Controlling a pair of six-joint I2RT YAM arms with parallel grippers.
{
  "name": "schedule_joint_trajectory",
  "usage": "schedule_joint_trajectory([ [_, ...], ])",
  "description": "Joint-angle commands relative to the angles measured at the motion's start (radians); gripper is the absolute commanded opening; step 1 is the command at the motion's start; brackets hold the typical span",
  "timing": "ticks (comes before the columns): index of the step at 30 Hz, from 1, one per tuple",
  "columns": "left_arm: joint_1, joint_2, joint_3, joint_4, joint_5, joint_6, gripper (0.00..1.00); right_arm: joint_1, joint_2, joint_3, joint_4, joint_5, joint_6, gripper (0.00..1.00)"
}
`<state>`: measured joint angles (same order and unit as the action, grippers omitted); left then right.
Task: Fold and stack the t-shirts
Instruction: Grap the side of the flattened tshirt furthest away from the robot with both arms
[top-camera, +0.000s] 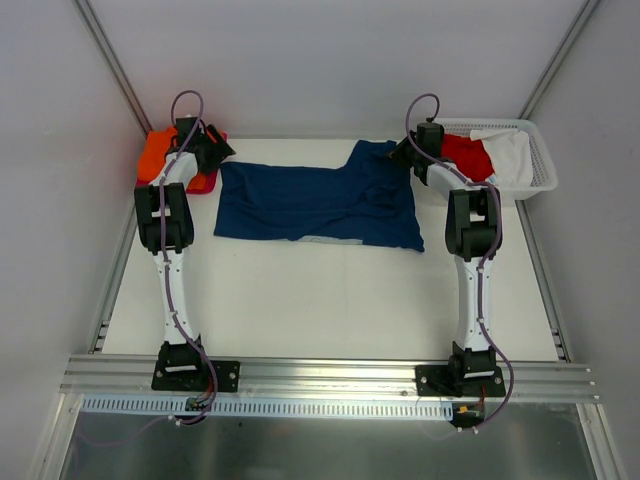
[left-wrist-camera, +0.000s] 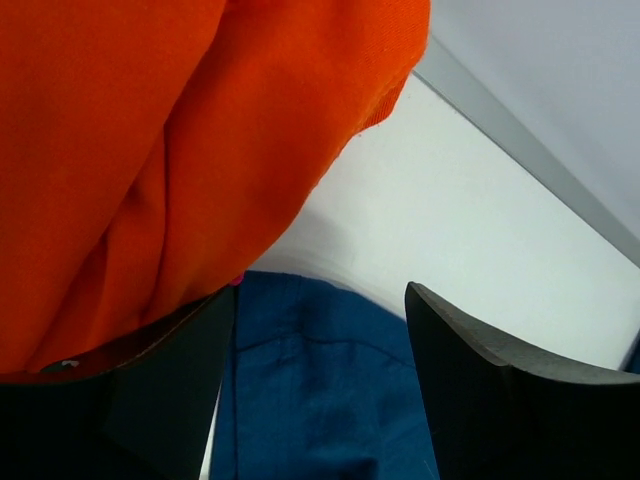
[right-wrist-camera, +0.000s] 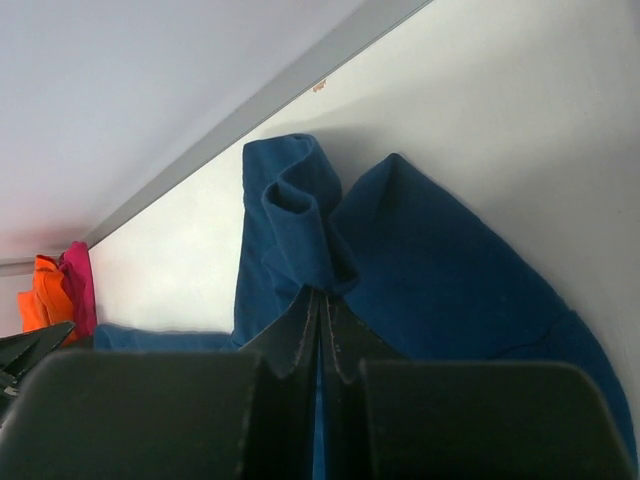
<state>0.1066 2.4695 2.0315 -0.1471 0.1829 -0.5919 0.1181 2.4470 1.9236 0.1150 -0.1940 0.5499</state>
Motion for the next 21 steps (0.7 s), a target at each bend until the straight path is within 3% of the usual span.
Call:
schedule_joint_trajectory([
  [1, -0.002, 0.043, 0.048, -0.016, 0.033, -0.02, 0.7, -0.158, -0.057, -0.008, -0.032, 0.159, 0.007, 0.0],
  [10, -0.007, 0.039, 0.038, -0.016, 0.056, -0.04, 0.63, -0.158, -0.052, -0.008, -0.041, 0.165, -0.001, 0.0],
  [18, -0.01, 0.006, -0.005, -0.014, 0.084, -0.049, 0.48, -0.158, -0.043, -0.011, -0.046, 0.171, -0.005, 0.0],
  [21, -0.01, -0.021, -0.046, -0.014, 0.098, -0.055, 0.47, -0.158, -0.039, -0.011, -0.049, 0.172, -0.005, 0.0],
])
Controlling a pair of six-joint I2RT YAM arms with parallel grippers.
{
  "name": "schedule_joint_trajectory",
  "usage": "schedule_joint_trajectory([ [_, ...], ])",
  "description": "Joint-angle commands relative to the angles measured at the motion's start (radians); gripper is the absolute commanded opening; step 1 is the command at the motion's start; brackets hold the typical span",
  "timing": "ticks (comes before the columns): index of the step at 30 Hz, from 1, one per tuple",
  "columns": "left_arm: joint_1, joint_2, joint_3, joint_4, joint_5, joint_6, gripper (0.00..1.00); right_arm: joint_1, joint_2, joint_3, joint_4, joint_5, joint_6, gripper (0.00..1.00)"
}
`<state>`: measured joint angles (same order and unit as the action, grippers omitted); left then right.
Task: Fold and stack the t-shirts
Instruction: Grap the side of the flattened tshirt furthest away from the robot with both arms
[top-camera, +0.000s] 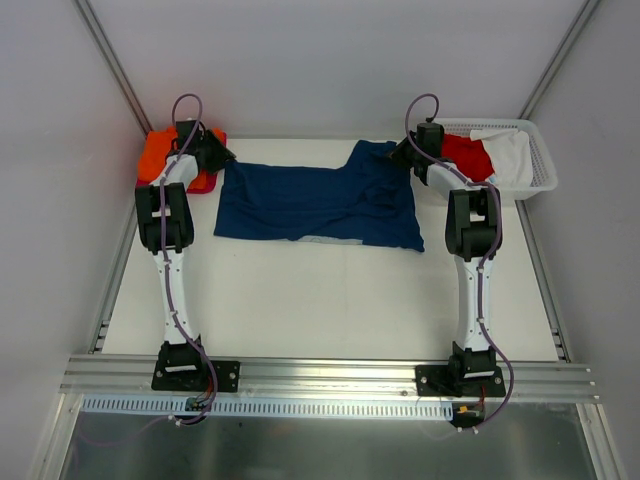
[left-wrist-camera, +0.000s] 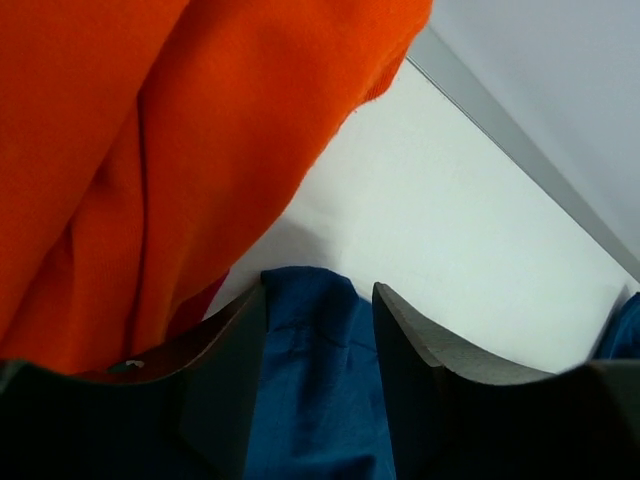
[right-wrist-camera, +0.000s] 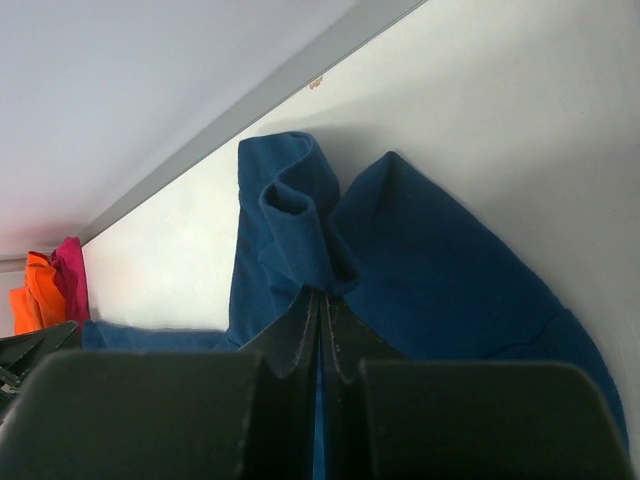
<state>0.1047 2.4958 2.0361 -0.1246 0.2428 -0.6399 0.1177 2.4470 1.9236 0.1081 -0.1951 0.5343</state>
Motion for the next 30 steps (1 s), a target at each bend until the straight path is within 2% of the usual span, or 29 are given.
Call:
schedule_joint_trajectory([
  [1, -0.008, -0.057, -0.083, -0.038, 0.041, -0.01, 0.47, -0.158, -0.036, -0.011, -0.044, 0.172, 0.009, 0.0],
  [8, -0.003, -0.133, -0.163, -0.04, 0.081, -0.018, 0.5, -0.158, -0.036, -0.015, -0.051, 0.175, 0.004, 0.0],
  [11, -0.005, -0.161, -0.194, -0.038, 0.055, -0.009, 0.49, -0.158, -0.037, -0.018, -0.053, 0.175, 0.004, 0.0],
  [18, -0.002, -0.129, -0.149, -0.04, 0.044, 0.002, 0.3, -0.156, -0.043, -0.026, -0.053, 0.175, 0.004, 0.01],
  [19, -0.002, -0.124, -0.142, -0.043, 0.041, 0.002, 0.23, -0.155, -0.045, -0.028, -0.053, 0.177, 0.003, 0.0],
  [20, -0.002, -0.12, -0.134, -0.044, 0.036, 0.002, 0.05, -0.156, -0.046, -0.029, -0.053, 0.178, 0.001, 0.0],
  [21, -0.002, -0.115, -0.119, -0.052, 0.03, 0.002, 0.0, -0.156, -0.048, -0.029, -0.053, 0.178, 0.0, 0.0],
  [30, -0.002, -0.078, -0.053, -0.07, -0.022, 0.046, 0.0, -0.158, -0.057, -0.025, -0.058, 0.178, -0.019, 0.0],
])
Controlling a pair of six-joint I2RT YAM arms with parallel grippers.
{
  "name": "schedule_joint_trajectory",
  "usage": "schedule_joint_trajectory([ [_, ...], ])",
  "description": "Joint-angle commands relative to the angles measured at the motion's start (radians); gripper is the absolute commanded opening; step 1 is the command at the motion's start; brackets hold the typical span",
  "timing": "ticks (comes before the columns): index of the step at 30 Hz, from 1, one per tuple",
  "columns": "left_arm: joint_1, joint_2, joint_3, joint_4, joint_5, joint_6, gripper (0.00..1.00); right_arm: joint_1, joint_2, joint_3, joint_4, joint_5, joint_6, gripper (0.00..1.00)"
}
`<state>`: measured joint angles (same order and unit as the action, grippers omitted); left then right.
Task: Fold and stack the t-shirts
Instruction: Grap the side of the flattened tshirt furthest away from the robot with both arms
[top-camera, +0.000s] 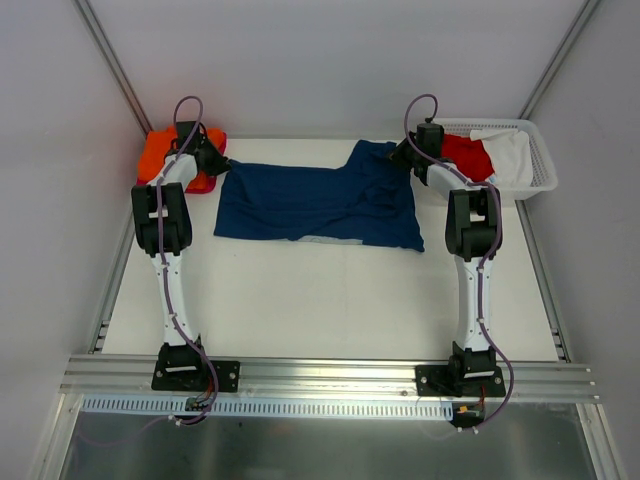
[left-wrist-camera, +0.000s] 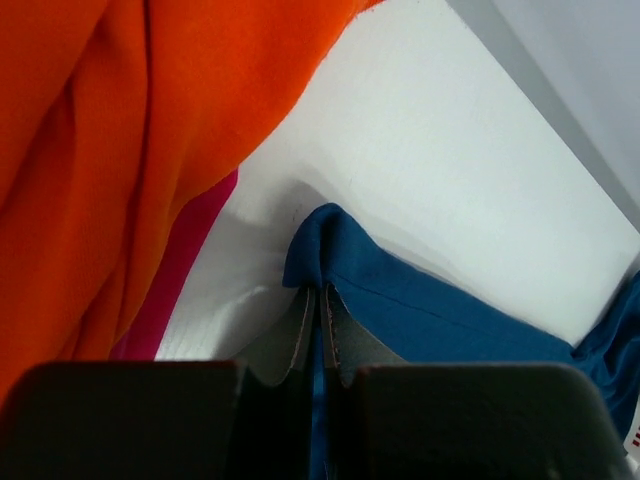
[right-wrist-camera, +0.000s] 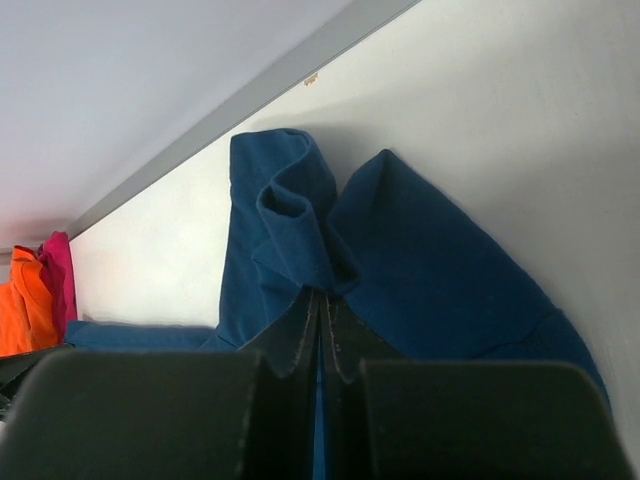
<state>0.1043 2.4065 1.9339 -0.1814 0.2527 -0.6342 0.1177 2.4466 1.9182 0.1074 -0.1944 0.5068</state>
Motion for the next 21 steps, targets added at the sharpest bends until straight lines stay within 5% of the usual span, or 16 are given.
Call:
schedule_joint_trajectory([
  [1, -0.002, 0.009, 0.056, -0.015, -0.033, 0.045, 0.0, -0.158, -0.058, -0.016, -0.061, 0.176, 0.009, 0.0],
  [21, -0.014, -0.156, -0.041, -0.015, -0.02, 0.062, 0.0, -0.145, -0.254, -0.126, -0.051, 0.124, -0.022, 0.0],
])
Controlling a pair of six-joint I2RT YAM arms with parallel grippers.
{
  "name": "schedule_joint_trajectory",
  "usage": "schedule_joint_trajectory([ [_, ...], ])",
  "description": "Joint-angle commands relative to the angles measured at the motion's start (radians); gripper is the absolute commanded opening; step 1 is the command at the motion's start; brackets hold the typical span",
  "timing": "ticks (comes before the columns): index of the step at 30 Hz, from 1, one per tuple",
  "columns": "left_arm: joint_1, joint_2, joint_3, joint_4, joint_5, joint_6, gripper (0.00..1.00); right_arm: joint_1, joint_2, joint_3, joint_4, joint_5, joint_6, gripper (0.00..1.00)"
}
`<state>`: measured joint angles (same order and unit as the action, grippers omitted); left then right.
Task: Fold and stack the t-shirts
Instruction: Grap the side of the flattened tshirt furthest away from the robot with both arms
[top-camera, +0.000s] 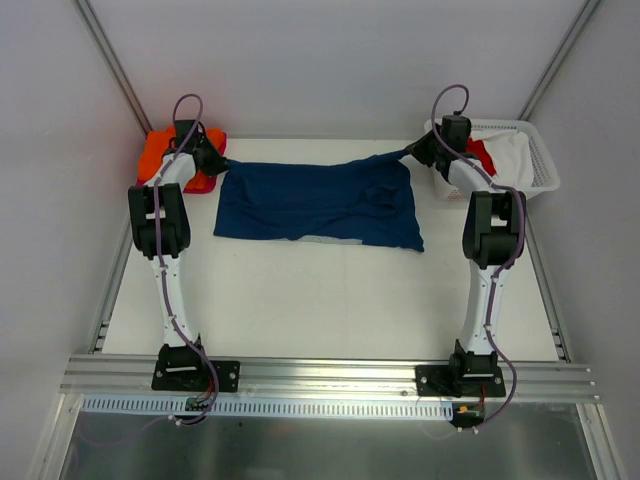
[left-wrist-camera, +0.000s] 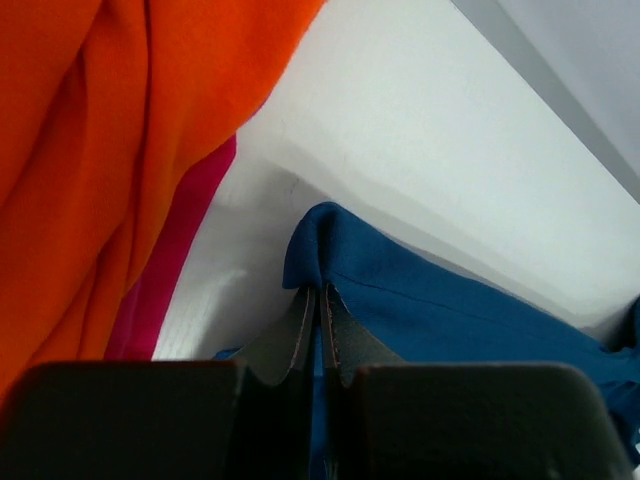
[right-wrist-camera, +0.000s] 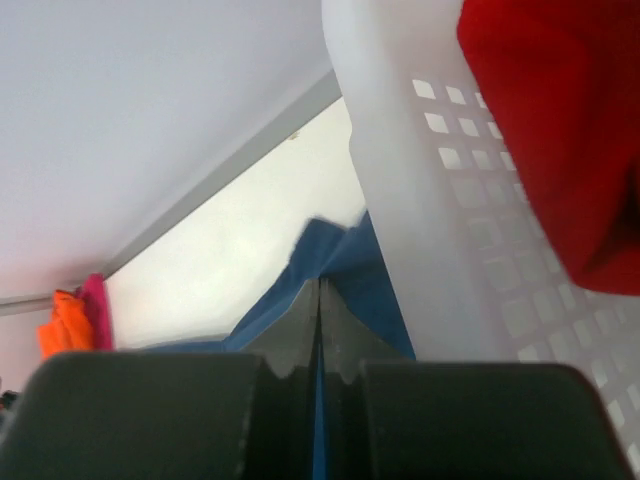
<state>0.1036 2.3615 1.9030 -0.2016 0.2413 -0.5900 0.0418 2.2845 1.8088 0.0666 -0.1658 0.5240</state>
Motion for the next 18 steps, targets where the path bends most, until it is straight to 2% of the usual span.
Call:
schedule_joint_trajectory([
  [1, -0.015, -0.12, -0.021, 0.004, -0.01, 0.022, 0.0, -0.068, -0.1, -0.017, -0.01, 0.089, -0.047, 0.0],
  [18, -0.019, -0.303, -0.18, 0.007, 0.001, 0.019, 0.0, -0.019, -0.306, -0.189, -0.01, 0.022, -0.059, 0.0],
])
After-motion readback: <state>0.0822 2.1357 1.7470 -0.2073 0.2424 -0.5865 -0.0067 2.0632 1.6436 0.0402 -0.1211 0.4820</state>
